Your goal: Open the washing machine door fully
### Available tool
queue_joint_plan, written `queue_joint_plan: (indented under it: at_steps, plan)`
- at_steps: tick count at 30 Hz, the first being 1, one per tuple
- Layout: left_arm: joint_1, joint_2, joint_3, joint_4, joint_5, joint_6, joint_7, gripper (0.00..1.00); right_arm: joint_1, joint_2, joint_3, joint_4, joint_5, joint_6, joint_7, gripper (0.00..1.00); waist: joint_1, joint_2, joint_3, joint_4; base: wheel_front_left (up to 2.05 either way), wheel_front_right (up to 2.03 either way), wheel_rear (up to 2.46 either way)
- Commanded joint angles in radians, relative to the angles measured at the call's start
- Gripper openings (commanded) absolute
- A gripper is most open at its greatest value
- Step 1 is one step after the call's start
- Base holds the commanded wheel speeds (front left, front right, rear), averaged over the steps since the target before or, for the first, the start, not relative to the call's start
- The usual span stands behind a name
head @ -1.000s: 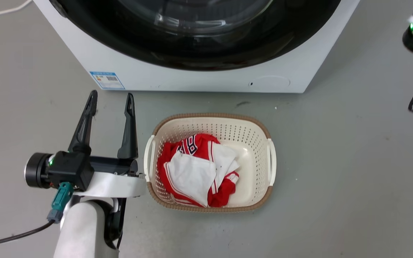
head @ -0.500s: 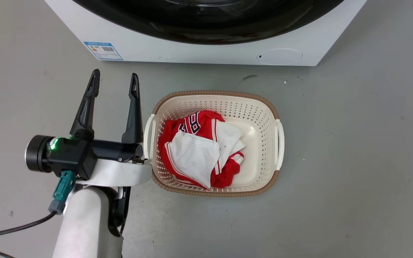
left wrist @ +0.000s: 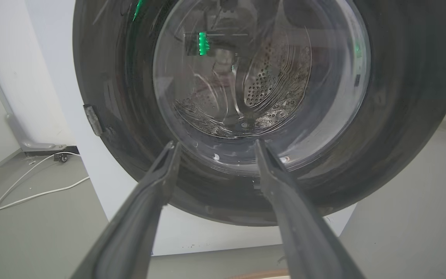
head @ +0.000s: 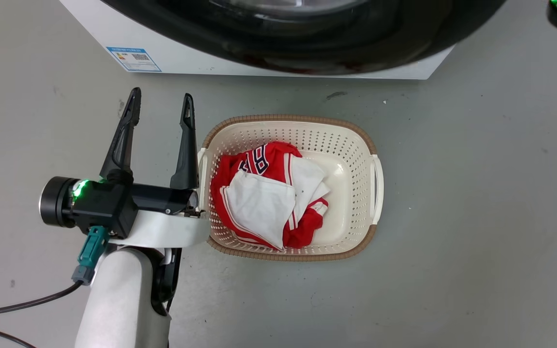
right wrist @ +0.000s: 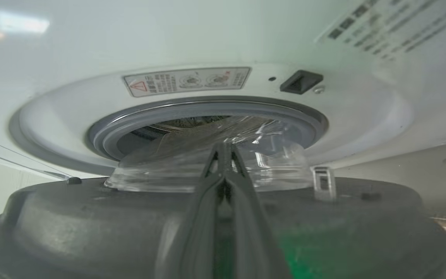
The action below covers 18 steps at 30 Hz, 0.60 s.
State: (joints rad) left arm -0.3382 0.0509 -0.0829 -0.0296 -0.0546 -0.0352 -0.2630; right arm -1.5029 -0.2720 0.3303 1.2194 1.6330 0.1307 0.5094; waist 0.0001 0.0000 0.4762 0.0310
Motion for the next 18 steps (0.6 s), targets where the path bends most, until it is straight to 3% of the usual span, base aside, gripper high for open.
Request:
queue_joint_plan:
  at_steps: [1, 10, 18]
  plan:
    - [-0.02, -0.001, -0.001, 0.003, -0.001, 0.002, -0.002, 1.0, 0.034, 0.037, 0.01, -0.014, 0.003, 0.0, 0.031, 0.0, -0.0001, 0.0, -0.003, -0.001, 0.0, 0.0, 0.0]
    - [-0.003, -0.001, -0.002, 0.018, -0.007, 0.003, -0.002, 1.0, 0.13, 0.031, 0.022, -0.1, 0.022, 0.0, 0.185, 0.0, -0.0001, 0.0, -0.041, -0.007, 0.0, 0.0, 0.0]
    - [0.055, -0.001, 0.01, 0.044, -0.007, -0.005, -0.002, 1.0, 0.303, 0.054, 0.034, -0.215, 0.049, 0.0, 0.283, 0.0, -0.0001, 0.0, -0.147, -0.021, 0.0, 0.0, 0.0]
